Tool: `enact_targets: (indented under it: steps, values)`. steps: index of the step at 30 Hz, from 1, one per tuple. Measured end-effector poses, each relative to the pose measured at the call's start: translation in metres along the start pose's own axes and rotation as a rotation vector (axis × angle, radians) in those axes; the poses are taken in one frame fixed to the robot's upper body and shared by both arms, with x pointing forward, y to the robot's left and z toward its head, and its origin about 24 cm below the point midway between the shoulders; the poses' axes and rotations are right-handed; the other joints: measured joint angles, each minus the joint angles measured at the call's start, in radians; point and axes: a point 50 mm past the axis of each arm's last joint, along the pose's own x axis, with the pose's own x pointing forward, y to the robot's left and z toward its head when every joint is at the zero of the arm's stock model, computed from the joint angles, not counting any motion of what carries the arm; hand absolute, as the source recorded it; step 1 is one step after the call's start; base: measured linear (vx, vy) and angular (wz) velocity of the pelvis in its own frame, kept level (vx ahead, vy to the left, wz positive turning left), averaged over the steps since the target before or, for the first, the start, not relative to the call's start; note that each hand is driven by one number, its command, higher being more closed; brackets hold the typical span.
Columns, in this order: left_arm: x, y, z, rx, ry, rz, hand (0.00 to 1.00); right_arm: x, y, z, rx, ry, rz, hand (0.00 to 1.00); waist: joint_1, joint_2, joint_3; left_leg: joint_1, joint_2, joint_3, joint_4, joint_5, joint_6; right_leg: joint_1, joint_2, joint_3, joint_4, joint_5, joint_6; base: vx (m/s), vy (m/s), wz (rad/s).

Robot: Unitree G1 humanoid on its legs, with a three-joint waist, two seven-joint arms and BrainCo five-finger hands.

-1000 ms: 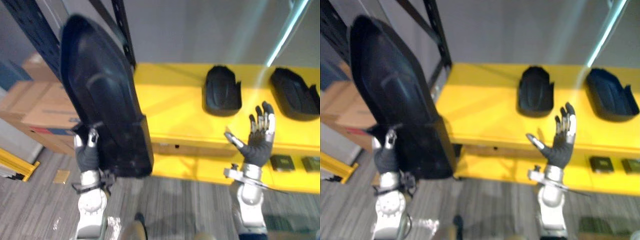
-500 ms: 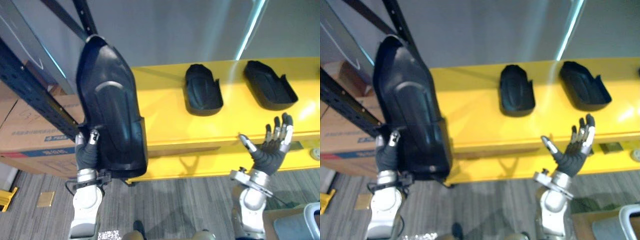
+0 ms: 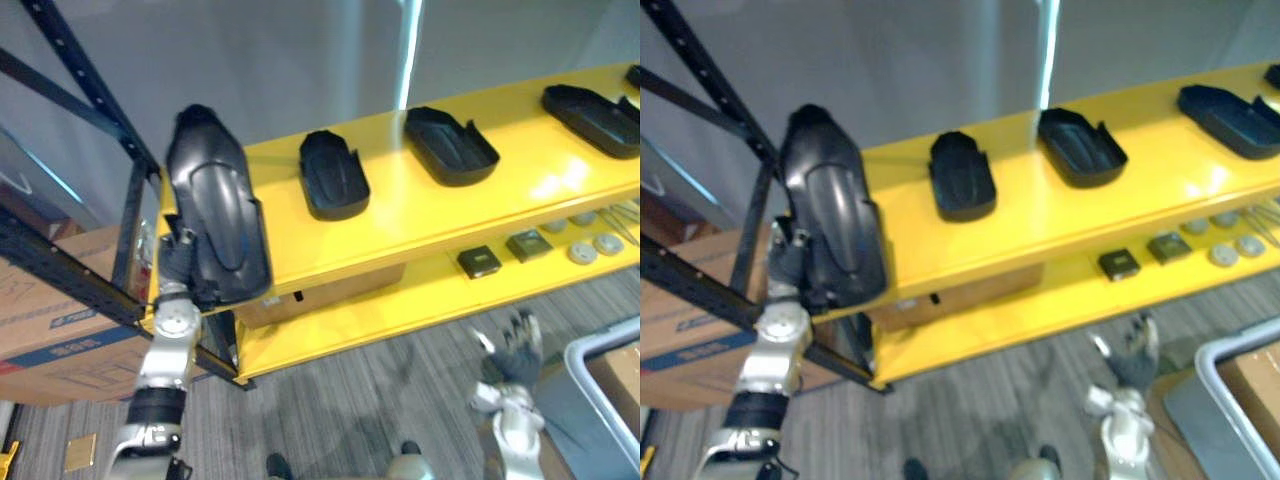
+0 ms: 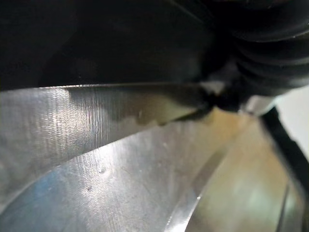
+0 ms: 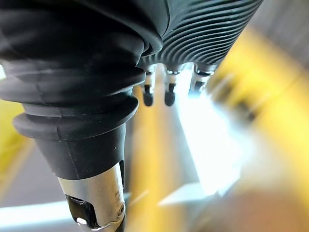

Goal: Walk over and take plastic housings, then place them on the shelf

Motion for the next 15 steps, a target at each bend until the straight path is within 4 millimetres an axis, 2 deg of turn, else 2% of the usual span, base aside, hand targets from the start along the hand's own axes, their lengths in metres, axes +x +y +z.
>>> enact_targets:
  steps: [3,8,11,15]
  values:
    - [0.011,-0.001,0.003,0.007,0.062,0.004,1.0,-0.009,-0.021,-0.026,-0.057,0.117,-0.042,0.0,-0.015,-0.001,0.0,-0.001,0.004,0.002,0.0,0.007,-0.002,0.0,0.003,0.001,0.005,0.0,0.0,0.03,-0.005,0.02]
    - [0.023,-0.005,-0.006,0.018,0.203,0.007,1.0,-0.031,-0.03,-0.075,-0.124,0.383,-0.014,0.0,-0.02,-0.001,0.0,-0.007,0.027,0.002,0.0,0.019,-0.008,-0.005,0.026,-0.001,0.019,-0.009,-0.016,-0.02,-0.029,0.04]
    - [0.03,0.001,-0.004,0.048,0.238,0.024,1.0,-0.04,-0.033,-0.089,-0.137,0.475,0.025,0.0,-0.022,-0.008,0.006,-0.022,0.034,0.001,0.0,0.021,-0.009,-0.02,0.033,-0.001,0.029,-0.012,-0.02,-0.06,-0.026,0.0]
    - [0.052,0.015,0.026,0.041,0.21,0.067,1.0,-0.04,-0.019,-0.092,-0.118,0.496,0.149,0.0,-0.023,-0.039,0.064,-0.047,0.034,-0.003,0.0,0.031,-0.002,-0.057,0.032,0.0,0.051,-0.012,-0.02,-0.08,0.005,0.05]
